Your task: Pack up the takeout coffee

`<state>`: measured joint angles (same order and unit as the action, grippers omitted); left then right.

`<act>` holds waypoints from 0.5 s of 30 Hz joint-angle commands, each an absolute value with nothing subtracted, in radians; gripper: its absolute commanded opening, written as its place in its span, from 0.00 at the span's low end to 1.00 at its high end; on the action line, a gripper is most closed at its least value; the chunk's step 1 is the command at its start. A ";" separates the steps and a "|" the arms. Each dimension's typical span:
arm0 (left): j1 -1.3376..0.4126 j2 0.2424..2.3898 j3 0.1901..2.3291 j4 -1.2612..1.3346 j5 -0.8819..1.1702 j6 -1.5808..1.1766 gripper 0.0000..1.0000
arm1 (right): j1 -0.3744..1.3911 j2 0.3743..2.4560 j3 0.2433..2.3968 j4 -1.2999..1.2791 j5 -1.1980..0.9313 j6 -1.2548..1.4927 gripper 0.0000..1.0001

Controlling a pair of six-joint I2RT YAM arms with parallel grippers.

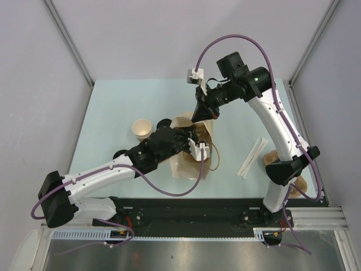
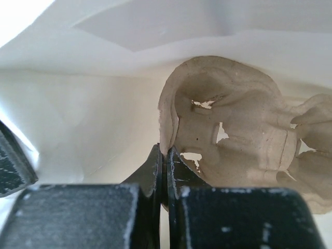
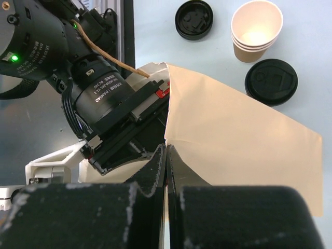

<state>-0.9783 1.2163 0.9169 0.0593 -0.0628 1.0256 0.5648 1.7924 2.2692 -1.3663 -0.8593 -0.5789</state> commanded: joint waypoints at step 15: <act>-0.973 1.312 0.824 0.227 -0.090 1.112 0.03 | 0.502 1.836 2.298 -1.482 -0.999 -0.635 0.00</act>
<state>-0.9783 1.2804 0.8131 0.2092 -0.0799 1.1252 0.5095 1.8370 2.2723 -1.3743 -0.9253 -0.6075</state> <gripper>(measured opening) 0.025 0.007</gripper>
